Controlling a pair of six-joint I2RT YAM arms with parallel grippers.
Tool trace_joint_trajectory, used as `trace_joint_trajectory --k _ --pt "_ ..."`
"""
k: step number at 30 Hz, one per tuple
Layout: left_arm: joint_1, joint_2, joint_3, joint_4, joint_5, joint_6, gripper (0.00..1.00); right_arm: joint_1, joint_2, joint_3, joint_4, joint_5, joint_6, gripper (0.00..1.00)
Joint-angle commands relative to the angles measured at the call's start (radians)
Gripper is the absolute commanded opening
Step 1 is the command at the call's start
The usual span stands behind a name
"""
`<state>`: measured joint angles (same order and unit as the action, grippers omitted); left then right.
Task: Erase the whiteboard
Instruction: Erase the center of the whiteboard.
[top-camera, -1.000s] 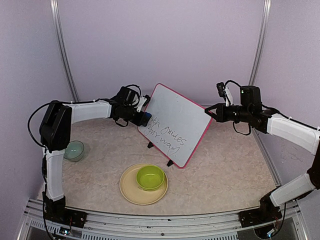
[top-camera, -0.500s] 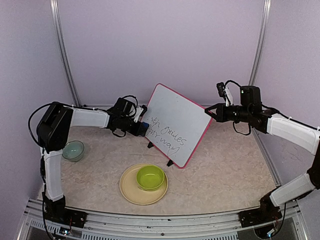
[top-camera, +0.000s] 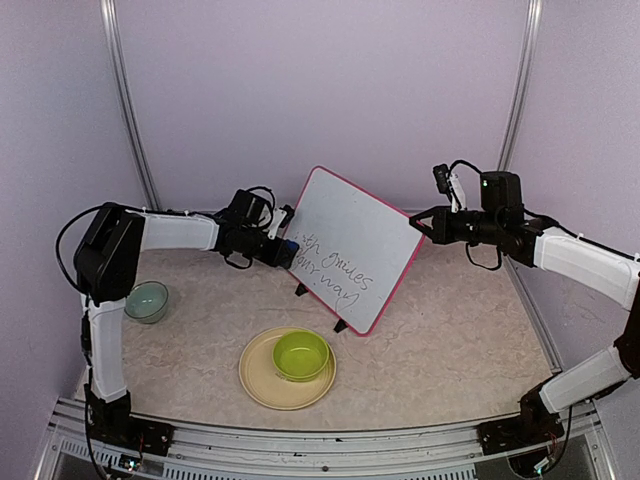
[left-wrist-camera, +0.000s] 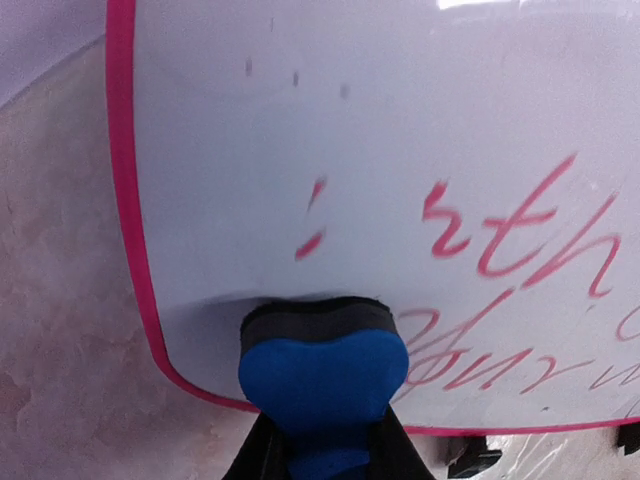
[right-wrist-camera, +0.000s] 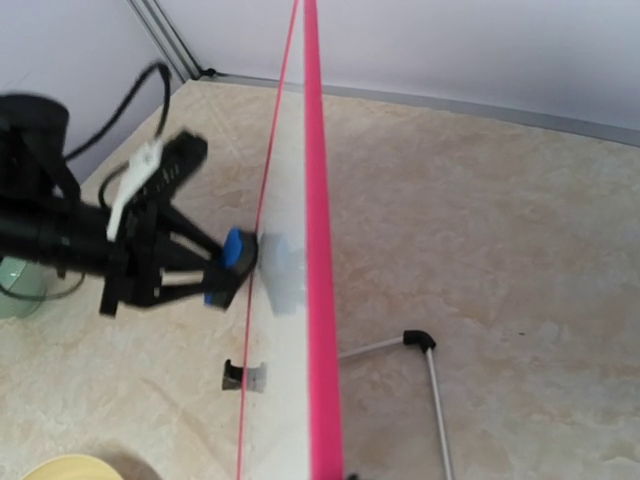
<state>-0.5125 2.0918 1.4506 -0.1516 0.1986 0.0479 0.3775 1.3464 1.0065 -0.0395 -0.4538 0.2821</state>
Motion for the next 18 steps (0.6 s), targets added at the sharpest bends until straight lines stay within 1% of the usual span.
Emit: trace_joint_trajectory --k 1,4,7,11,18 --pt "-0.015 0.031 0.161 0.019 0.03 -0.012 0.0 0.035 0.014 -0.007 -0.019 -0.115 -0.079 0.0" --pt "-0.021 0.054 0.224 -0.015 0.027 -0.013 0.0 0.036 0.014 -0.006 -0.021 -0.113 -0.081 0.0" --pt "-0.027 0.051 0.225 -0.009 0.017 -0.021 0.0 0.037 0.014 -0.005 -0.022 -0.111 -0.081 0.0" --pt "-0.026 0.043 0.162 0.009 -0.003 -0.026 0.0 0.037 0.013 -0.007 -0.023 -0.109 -0.083 0.0" --pt "-0.008 0.03 0.0 0.048 -0.028 -0.039 0.0 0.04 0.019 -0.008 -0.018 -0.113 -0.083 0.0"
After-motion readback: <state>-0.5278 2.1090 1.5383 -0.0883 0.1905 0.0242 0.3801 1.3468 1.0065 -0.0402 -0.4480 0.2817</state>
